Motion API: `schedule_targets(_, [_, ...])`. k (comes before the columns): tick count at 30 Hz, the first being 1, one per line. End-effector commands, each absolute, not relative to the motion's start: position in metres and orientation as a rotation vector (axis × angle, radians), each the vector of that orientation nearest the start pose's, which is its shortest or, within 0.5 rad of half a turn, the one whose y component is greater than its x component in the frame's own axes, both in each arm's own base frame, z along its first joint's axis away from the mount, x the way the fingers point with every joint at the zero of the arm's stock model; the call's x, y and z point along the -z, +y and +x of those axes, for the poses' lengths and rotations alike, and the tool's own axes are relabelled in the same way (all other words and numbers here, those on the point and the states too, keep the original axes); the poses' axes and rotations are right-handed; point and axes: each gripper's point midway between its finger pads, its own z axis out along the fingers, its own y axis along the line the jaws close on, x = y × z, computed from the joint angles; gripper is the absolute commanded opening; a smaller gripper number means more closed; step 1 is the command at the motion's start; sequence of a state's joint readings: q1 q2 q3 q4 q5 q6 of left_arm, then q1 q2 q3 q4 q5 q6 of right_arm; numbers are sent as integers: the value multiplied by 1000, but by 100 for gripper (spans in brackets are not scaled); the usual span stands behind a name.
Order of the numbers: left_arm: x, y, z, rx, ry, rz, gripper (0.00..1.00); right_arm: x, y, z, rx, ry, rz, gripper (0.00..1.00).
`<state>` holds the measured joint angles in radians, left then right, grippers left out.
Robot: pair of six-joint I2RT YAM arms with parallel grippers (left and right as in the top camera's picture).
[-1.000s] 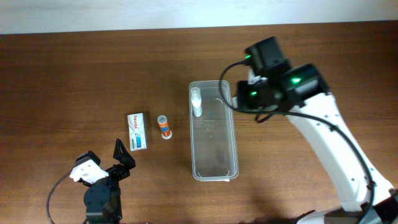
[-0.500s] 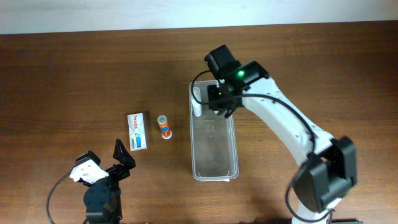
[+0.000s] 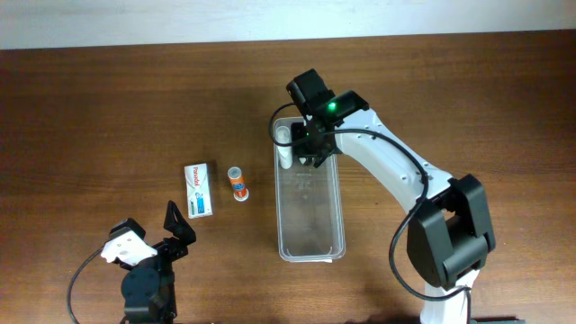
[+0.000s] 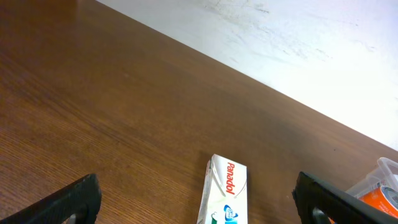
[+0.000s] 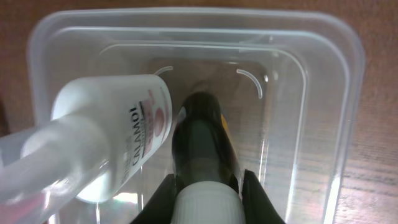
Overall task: Pack container
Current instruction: 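Carry the brown bottle into the container beside the white bottle and release, then move the right gripper back and grasp the gold-lidded jar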
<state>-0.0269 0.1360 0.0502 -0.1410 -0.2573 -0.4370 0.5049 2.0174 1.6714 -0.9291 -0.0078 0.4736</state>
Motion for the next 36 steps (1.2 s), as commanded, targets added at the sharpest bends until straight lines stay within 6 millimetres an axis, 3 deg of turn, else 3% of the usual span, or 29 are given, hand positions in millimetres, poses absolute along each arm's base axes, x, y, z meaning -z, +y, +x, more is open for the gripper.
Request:
schedule_targets(1, [-134, 35, 243, 104, 1708, -523, 99, -94, 228, 401, -241, 2866, -10, 27])
schedule_targets(4, [-134, 35, 243, 104, 1708, -523, 99, -94, 228, 401, -241, 2866, -10, 30])
schedule_targets(20, [-134, 35, 243, 104, 1708, -523, 99, -106, 227, 400, -251, 2848, -15, 31])
schedule_targets(32, [-134, 35, 243, 104, 1708, -523, 99, -167, 218, 388, -286, 2742, -85, 44])
schedule_targets(36, [-134, 35, 243, 104, 1708, -523, 99, -185, 193, 383, -168, 2712, -53, 48])
